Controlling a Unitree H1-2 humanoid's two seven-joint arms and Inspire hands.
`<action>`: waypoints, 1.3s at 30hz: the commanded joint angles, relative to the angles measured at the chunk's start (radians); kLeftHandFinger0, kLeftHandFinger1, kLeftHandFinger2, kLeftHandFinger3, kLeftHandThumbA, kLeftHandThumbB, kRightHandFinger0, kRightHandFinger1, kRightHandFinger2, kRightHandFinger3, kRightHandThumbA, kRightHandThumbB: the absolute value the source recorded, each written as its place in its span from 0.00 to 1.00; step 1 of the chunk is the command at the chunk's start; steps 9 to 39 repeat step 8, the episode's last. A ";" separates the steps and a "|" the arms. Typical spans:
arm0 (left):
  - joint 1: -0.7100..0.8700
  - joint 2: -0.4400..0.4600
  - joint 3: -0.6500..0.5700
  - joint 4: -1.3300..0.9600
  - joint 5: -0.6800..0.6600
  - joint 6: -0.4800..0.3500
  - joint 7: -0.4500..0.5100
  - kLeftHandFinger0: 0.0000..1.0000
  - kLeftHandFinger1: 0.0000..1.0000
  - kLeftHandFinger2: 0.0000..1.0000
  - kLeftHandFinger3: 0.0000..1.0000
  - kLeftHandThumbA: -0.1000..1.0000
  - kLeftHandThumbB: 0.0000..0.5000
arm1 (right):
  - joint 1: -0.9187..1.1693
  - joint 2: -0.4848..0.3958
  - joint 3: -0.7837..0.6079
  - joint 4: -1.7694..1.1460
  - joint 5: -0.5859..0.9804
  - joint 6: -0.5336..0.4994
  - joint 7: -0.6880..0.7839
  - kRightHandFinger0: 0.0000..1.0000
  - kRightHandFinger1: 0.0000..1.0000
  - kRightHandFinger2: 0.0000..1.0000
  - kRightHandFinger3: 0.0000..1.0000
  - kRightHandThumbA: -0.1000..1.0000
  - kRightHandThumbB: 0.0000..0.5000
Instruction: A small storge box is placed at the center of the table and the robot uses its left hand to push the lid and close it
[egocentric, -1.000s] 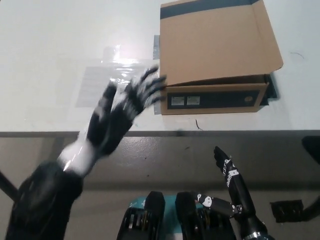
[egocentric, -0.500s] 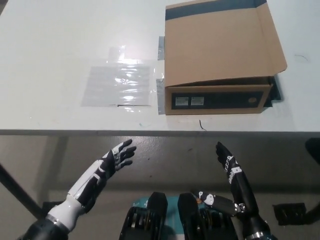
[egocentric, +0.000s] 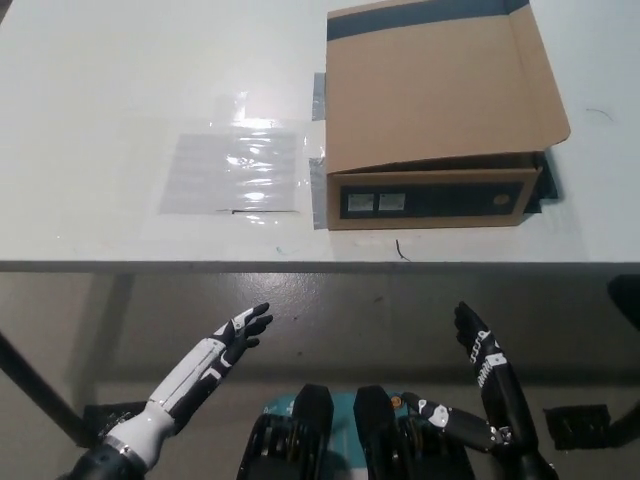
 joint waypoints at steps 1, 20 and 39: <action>-0.036 -0.012 -0.010 0.014 0.026 -0.054 0.018 1.00 1.00 1.00 1.00 1.00 0.55 | -0.016 -0.001 -0.012 -0.010 0.020 -0.050 0.016 1.00 1.00 1.00 1.00 1.00 0.58; -0.008 -0.046 -0.002 0.024 0.055 -0.058 0.060 1.00 1.00 1.00 1.00 1.00 0.55 | -0.009 -0.001 -0.008 -0.002 0.014 -0.050 0.018 1.00 1.00 1.00 1.00 1.00 0.57; -0.008 -0.046 -0.002 0.024 0.055 -0.058 0.060 1.00 1.00 1.00 1.00 1.00 0.55 | -0.009 -0.001 -0.008 -0.002 0.014 -0.050 0.018 1.00 1.00 1.00 1.00 1.00 0.57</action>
